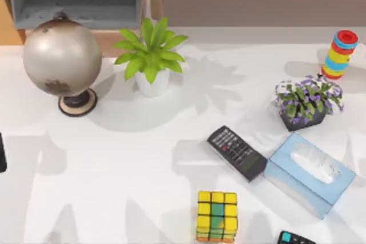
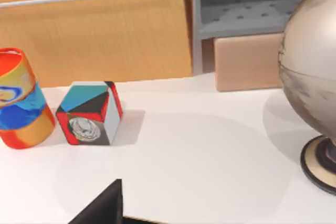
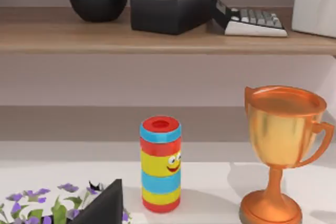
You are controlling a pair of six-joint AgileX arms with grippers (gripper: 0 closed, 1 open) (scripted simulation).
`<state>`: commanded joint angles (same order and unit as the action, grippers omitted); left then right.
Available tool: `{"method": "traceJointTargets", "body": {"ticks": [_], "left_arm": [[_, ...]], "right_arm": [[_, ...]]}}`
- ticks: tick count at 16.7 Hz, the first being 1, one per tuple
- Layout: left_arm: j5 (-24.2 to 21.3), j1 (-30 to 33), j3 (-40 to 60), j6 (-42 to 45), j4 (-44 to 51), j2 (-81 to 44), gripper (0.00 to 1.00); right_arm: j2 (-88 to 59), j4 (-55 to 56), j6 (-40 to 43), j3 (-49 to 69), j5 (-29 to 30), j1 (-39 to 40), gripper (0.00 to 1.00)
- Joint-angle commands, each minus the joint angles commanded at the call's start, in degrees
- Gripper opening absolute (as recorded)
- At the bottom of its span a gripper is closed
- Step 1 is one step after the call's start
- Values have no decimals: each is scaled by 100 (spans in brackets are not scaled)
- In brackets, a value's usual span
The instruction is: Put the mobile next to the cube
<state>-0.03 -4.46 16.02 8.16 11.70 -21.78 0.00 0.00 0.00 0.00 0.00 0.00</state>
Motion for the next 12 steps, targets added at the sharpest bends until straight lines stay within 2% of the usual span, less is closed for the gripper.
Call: {"method": "traceJointTargets", "body": {"ticks": [8, 12], "left_arm": [[-14, -796, 2728, 1399, 2156, -4715, 100], [-11, -1156, 3932, 2015, 3104, -6665, 100]], "right_arm": [[0, 0, 0, 0, 0, 0, 100], [0, 0, 0, 0, 0, 0, 100]]}}
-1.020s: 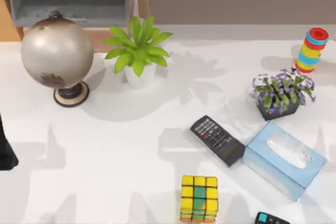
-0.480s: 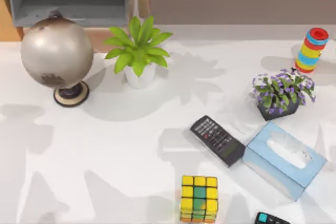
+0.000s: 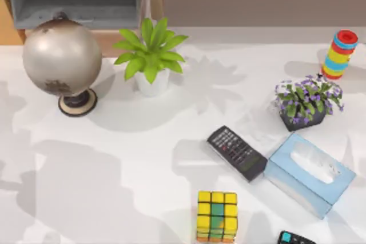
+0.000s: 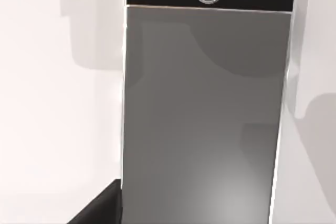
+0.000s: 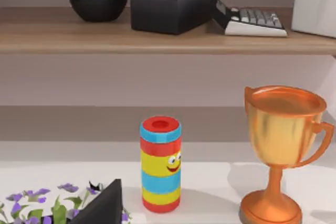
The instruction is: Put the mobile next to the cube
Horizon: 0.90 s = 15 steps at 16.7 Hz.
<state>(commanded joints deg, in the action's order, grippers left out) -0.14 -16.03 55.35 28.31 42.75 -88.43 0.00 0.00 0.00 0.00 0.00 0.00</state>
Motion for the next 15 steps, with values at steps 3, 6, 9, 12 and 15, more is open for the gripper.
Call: {"method": "traceJointTargets", "body": {"ticks": [3, 6, 9, 12, 15], "left_arm": [[5, -206, 709, 350, 513, -1031, 100], [9, -331, 1153, 559, 808, -1662, 100], [10, -358, 1250, 604, 868, -1799, 100], [11, -328, 1233, 597, 855, -1782, 100], [9, -346, 1107, 592, 627, -1908, 100]], "right_arm": [[0, 0, 0, 0, 0, 0, 100], [0, 0, 0, 0, 0, 0, 100], [0, 0, 0, 0, 0, 0, 100], [0, 0, 0, 0, 0, 0, 100], [0, 0, 0, 0, 0, 0, 100]]}}
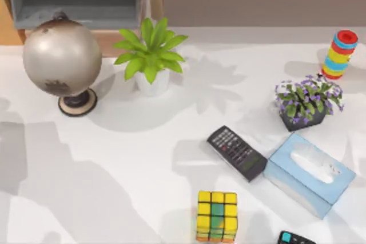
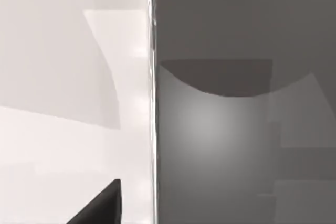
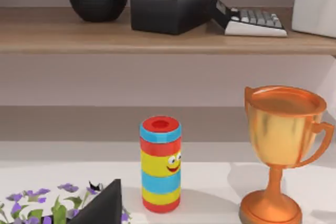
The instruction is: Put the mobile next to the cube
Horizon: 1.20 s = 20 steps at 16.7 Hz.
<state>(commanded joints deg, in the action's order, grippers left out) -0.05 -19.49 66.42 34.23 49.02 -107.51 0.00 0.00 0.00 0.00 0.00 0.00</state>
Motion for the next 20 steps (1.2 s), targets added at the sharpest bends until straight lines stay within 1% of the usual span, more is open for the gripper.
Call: {"method": "traceJointTargets", "body": {"ticks": [4, 8, 20], "left_arm": [[-1, -15, -279, 21, -595, -297, 100], [-2, -17, -300, 23, -633, -322, 100], [-2, -17, -300, 23, -633, -322, 10]], "right_arm": [[0, 0, 0, 0, 0, 0, 100], [0, 0, 0, 0, 0, 0, 100], [0, 0, 0, 0, 0, 0, 100]]}}
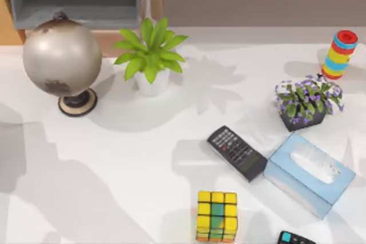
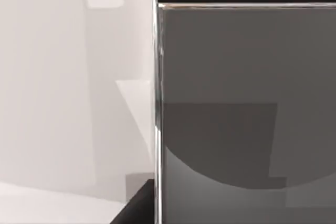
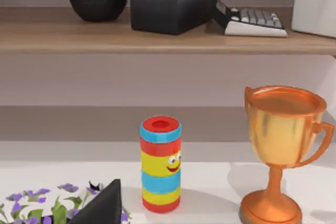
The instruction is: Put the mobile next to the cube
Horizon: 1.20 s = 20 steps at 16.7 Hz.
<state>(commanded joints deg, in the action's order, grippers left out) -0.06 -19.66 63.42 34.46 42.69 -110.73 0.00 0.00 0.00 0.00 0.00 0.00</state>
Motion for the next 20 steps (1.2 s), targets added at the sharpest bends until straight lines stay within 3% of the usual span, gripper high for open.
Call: {"method": "traceJointTargets", "body": {"ticks": [2, 20], "left_arm": [[0, 0, 0, 0, 0, 0, 0], [-35, 14, 222, -9, 480, 287, 0]], "right_arm": [[0, 0, 0, 0, 0, 0, 100], [0, 0, 0, 0, 0, 0, 100]]}}
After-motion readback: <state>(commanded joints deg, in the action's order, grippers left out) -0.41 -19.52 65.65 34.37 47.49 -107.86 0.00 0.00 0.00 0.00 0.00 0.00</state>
